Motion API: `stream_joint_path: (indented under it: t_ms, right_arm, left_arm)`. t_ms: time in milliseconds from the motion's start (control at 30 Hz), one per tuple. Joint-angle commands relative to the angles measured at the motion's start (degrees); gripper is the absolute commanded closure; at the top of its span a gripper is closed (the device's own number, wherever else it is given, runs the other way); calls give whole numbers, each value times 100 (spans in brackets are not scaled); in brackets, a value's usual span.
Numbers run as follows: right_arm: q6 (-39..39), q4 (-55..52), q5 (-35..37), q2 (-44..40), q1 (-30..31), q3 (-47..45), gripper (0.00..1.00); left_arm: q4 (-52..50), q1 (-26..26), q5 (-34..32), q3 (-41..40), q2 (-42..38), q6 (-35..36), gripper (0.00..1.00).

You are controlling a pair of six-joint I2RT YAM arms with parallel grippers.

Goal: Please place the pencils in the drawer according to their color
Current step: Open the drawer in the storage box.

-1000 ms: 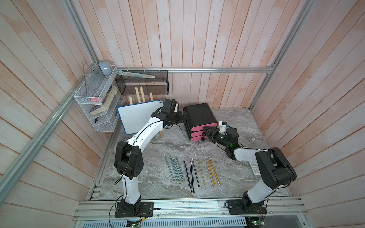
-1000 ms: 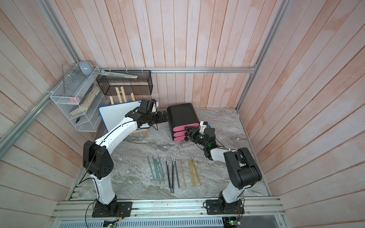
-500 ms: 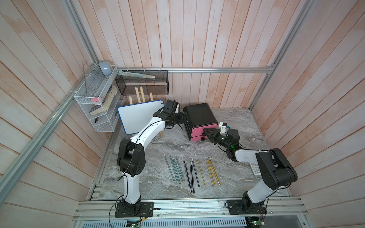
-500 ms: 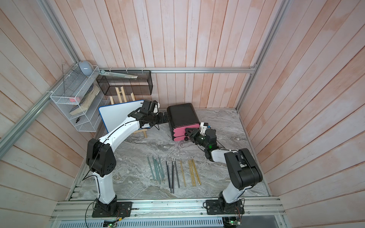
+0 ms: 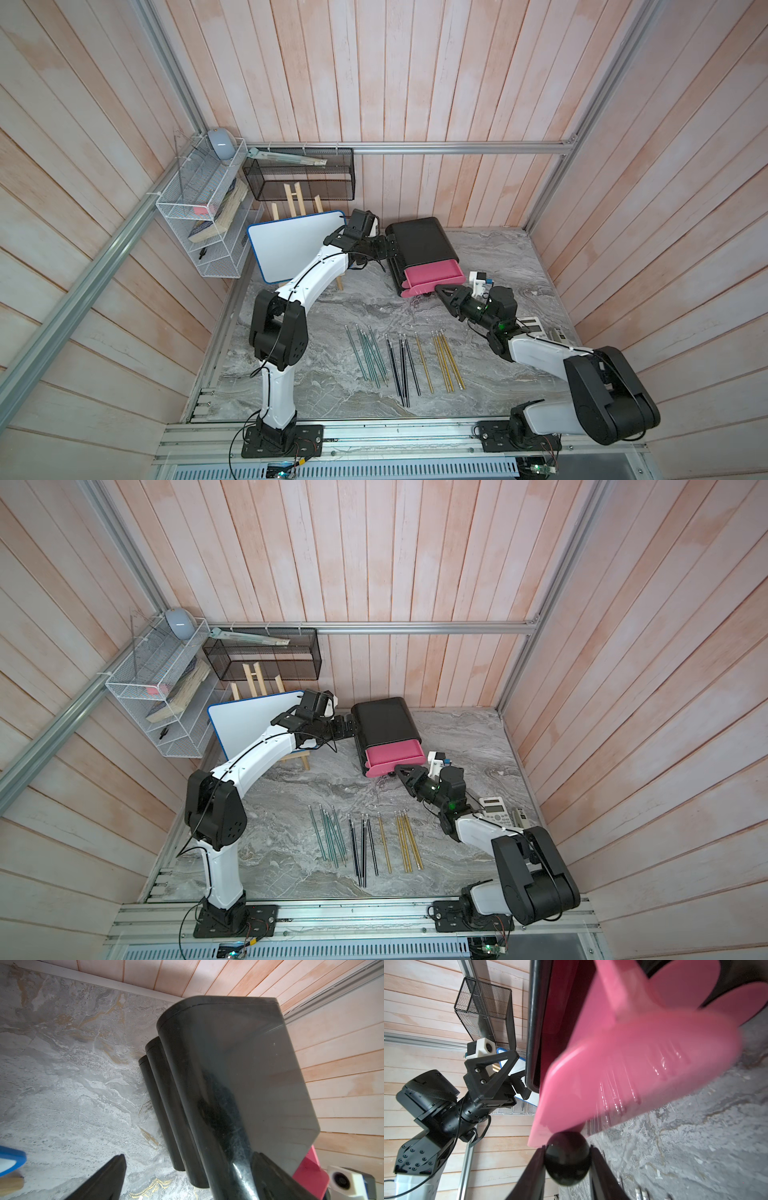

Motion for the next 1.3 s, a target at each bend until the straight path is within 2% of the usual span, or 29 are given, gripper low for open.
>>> stream_joint_path:
  t_ms: [0, 433, 867, 933, 1033, 1133, 1267]
  right_arm:
    - [-101, -109, -88, -314, -17, -110, 81]
    - [-413, -1165, -221, -1148, -20, -505, 79]
    - [-589, -1584, -208, -1303, -27, -642, 71]
    - [-611, -1600, -182, -1278, -21, -616, 65]
    - [-674, -1699, -123, -1254, -23, -549, 49]
    - [-783, -1875, -66, -1281, -20, -450, 39]
    - [-901, -2085, -29, -1325, -61, -358, 32]
  left_arm:
    - [165, -17, 73, 54, 23, -45, 0]
    - [243, -18, 116, -125, -111, -69, 0]
    - [339, -26, 146, -360, -336, -120, 0]
    - [355, -30, 149, -403, -375, -128, 0]
    - [364, -30, 171, -445, -445, -142, 0]
    - [386, -24, 187, -503, -530, -160, 0]
    - [427, -30, 199, -602, -651, -190, 0]
